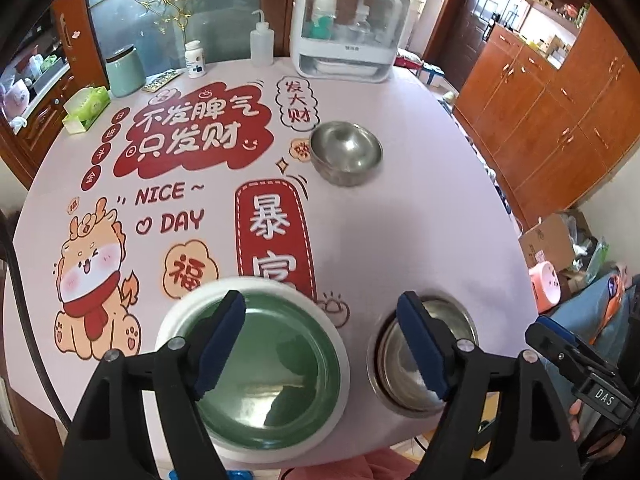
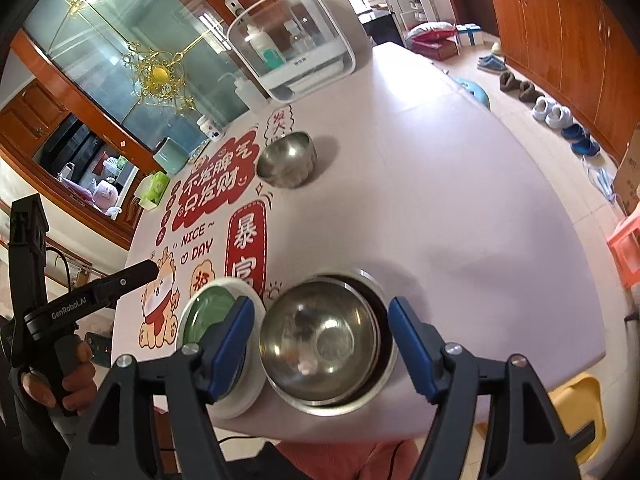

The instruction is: Organize plates and bowls

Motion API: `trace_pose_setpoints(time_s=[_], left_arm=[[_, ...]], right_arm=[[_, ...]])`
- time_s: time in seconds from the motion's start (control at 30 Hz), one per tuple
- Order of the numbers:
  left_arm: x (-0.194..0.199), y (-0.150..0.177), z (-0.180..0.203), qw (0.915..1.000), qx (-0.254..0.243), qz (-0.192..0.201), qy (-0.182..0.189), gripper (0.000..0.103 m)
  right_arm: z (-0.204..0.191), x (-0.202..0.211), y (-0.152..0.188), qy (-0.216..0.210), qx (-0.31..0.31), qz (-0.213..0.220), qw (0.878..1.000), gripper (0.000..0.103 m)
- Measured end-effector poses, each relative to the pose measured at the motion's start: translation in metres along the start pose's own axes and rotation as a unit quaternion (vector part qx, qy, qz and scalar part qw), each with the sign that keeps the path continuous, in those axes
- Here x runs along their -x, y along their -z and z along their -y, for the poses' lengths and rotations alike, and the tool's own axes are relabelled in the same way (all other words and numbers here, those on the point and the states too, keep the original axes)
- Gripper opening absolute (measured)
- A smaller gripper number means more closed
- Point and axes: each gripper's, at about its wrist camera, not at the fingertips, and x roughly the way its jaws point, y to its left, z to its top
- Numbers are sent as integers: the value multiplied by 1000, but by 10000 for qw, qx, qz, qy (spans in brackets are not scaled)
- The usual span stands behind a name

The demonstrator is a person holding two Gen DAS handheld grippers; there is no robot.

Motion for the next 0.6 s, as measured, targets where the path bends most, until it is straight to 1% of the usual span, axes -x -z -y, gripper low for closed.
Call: trace_pose_setpoints(time_s=[0.27,0.6], left_arm=[[-19,-25,-9,9999,100,-77,-94,77],[-45,-71,-23,9997,151,-164,-91,77]], right_arm=[[-10,-15,-33,28,64,51,10000,72],[-24,-57,-75,14,26,-45,10000,72]])
